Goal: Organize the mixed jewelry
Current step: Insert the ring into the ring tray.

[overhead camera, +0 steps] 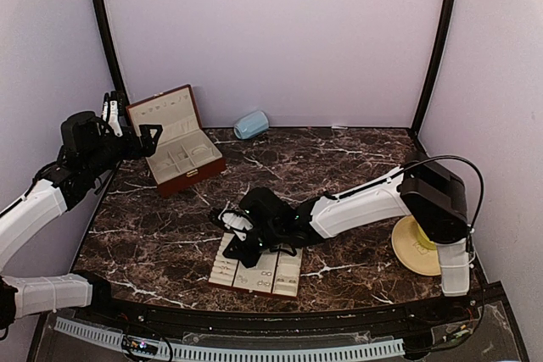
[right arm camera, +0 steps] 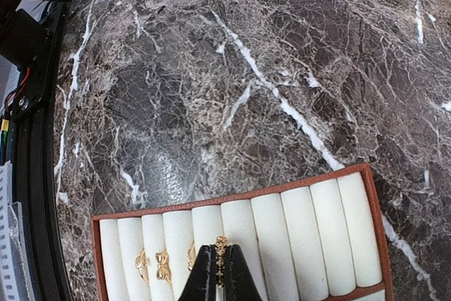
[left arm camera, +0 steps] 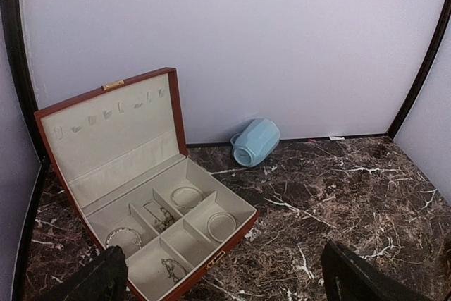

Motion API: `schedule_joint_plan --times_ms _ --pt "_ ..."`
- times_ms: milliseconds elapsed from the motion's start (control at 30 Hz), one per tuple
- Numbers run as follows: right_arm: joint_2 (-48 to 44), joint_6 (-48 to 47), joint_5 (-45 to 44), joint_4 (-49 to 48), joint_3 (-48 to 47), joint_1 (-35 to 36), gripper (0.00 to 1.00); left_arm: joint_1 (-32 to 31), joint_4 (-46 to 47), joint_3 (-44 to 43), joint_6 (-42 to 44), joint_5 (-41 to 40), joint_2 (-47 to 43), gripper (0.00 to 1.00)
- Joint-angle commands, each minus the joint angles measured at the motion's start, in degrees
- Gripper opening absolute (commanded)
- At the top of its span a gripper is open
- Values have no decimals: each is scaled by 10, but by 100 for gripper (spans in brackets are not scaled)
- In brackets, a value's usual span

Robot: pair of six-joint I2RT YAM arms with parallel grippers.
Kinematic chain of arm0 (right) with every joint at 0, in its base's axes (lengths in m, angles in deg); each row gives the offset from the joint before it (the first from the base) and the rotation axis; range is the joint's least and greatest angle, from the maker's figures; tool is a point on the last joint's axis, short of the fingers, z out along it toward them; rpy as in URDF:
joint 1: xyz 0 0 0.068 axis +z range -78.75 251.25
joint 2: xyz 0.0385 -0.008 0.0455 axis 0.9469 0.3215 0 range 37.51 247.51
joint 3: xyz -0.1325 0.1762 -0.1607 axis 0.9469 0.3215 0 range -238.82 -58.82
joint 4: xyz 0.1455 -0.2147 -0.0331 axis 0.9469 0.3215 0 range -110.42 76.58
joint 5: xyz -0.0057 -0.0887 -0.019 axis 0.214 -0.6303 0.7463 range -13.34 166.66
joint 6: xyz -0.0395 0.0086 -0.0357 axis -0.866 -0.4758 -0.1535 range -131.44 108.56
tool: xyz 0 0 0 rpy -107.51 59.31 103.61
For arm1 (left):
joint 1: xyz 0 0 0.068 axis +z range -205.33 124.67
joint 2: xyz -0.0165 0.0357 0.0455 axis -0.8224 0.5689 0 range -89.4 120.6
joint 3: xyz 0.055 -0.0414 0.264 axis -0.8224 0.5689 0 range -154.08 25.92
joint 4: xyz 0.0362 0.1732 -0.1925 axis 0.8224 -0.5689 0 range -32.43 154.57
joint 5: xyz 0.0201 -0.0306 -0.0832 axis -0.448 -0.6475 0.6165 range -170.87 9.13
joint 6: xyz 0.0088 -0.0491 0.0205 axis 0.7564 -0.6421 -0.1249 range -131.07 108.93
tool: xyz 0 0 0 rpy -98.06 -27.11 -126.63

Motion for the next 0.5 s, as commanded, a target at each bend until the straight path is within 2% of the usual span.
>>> schedule_joint_plan --times_ms 0,467 --pt "11 -16 14 14 -15 6 0 3 13 8 11 6 -6 99" --pt "5 -52 57 26 -17 6 0 3 17 12 15 11 -7 99"
